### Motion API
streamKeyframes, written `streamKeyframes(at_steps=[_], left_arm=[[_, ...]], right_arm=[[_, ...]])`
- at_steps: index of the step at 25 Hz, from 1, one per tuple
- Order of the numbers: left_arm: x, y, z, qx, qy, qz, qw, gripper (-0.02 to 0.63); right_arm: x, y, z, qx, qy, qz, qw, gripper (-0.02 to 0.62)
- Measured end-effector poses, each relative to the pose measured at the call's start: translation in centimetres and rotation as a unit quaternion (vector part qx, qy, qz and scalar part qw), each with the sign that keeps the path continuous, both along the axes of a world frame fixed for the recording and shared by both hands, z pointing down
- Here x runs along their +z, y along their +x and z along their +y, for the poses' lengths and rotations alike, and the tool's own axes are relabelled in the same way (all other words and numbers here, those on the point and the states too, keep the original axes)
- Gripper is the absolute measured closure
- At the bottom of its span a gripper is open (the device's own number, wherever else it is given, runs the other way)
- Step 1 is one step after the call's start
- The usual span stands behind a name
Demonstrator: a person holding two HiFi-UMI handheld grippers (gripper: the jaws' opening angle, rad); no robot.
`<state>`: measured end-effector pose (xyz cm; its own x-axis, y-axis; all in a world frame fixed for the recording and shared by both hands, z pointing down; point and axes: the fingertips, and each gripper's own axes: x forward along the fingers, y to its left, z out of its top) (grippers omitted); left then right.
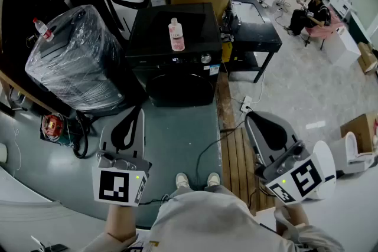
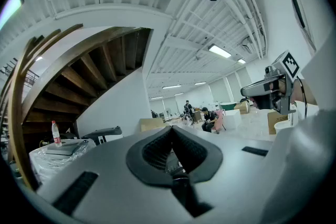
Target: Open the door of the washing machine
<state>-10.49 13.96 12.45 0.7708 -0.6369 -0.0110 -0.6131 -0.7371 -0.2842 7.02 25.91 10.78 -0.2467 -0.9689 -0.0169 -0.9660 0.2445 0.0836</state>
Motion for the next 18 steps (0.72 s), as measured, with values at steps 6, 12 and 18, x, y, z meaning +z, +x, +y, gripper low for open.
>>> streamKeyframes(at_steps=[6,12,18], left_arm=[[0.1,-0.8,-0.2,0.004,0.0,0.001,1.0,0.586],[0.9,-2.2,-1.4,0.005,-0.008,-0.001,1.0,0.586],[1.9,-3.3,-3.1,0.018,-0.022,-0.009,0.9996,0.586]], right_arm=[[0.9,0.4,-0.5,0.029,-0.016,-0.013,0.999,0.568],[1.6,-0.8,-1.6,0.034,-0.024,-0.009,0.999,0.568],[2.0,-1.2,-3.2,0.077,-0.026,0.0,0.997,0.563]])
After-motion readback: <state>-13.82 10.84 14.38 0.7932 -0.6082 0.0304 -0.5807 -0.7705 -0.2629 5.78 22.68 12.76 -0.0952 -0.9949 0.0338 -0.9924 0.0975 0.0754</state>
